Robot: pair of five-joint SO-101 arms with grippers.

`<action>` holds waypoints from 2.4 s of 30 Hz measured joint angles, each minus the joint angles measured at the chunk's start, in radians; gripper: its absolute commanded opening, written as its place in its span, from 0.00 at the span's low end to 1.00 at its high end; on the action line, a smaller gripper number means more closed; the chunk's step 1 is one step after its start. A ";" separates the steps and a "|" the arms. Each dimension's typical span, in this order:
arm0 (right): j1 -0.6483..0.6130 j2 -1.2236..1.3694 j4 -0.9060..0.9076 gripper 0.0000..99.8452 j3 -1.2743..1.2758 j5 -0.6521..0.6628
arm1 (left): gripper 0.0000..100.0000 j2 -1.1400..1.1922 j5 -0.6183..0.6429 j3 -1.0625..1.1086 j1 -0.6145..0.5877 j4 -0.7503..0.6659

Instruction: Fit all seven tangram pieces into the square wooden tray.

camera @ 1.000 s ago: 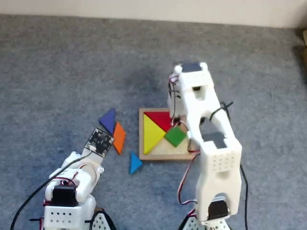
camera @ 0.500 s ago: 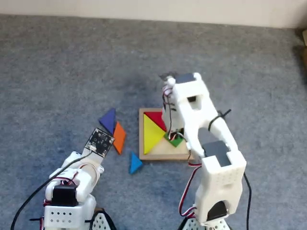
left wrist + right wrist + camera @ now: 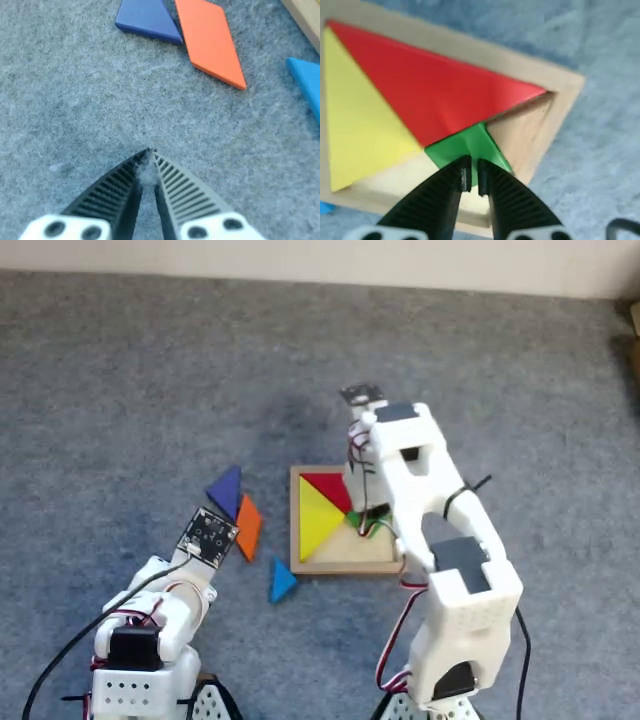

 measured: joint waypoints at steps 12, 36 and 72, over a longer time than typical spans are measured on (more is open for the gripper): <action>0.025 -0.133 -0.026 0.04 0.003 0.002 | 0.01 0.000 0.000 0.000 0.000 0.000; -0.247 -0.720 -0.012 0.05 0.321 -0.029 | 0.01 0.000 0.000 0.000 0.000 0.000; -0.634 -0.517 -0.456 0.17 0.654 -0.821 | 0.01 0.000 0.000 0.000 0.000 0.000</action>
